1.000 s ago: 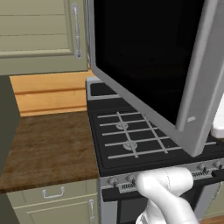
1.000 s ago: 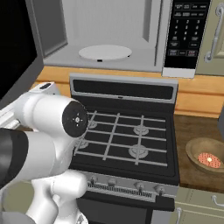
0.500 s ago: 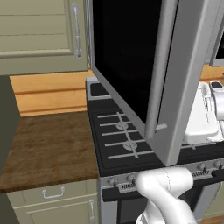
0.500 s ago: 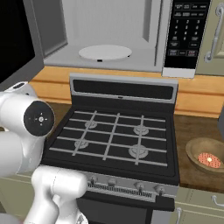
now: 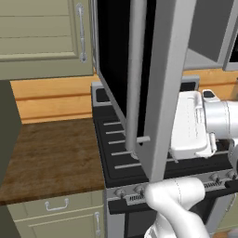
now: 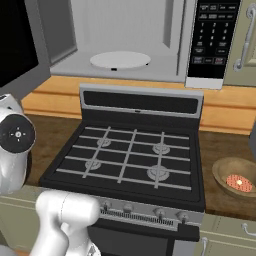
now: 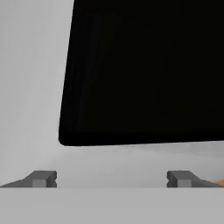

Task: Open the microwave, place the bowl with waffle inside the microwave, then close the microwave door and turn it on.

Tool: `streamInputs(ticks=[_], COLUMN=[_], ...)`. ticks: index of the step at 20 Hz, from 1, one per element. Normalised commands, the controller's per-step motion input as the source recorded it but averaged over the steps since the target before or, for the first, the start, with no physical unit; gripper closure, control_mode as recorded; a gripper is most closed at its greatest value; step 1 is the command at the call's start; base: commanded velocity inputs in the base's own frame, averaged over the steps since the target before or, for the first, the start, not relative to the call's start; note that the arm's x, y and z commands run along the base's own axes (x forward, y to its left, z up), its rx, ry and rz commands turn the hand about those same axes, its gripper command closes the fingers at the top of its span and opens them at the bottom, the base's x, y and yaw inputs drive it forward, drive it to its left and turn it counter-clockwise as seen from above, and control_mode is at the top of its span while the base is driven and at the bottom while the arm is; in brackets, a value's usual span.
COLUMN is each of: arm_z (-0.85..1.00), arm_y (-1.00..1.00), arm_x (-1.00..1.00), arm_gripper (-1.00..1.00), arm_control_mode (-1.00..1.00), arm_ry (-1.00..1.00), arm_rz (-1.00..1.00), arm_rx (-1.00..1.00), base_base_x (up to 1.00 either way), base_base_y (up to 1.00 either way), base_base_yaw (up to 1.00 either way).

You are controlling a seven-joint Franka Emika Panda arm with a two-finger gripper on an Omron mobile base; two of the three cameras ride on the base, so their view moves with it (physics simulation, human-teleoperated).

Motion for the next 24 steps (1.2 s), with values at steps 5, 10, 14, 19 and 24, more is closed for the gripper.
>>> streamInputs(ticks=[5,10,14,19,24], arm_z=[0.0,0.0,0.0,0.0,0.0], arm_y=[0.44,0.35,0.02,-0.53,-1.0], arm_x=[0.04,0.03,0.0,-0.16,0.0], arm_gripper=[-1.0,-1.0,-1.0,-1.0,-1.0], arm_control_mode=[-1.0,-1.0,-1.0,-1.0,-1.0], arm_ry=[0.0,0.0,0.0,-0.04,0.0], arm_rz=[0.0,0.0,0.0,0.0,-0.02], arm_rx=[0.0,0.0,0.0,0.0,0.0], base_base_x=[0.0,0.0,0.0,0.0,0.0], base_base_y=[0.0,0.0,0.0,0.0,0.0], base_base_yaw=[0.0,0.0,0.0,0.0,0.0])
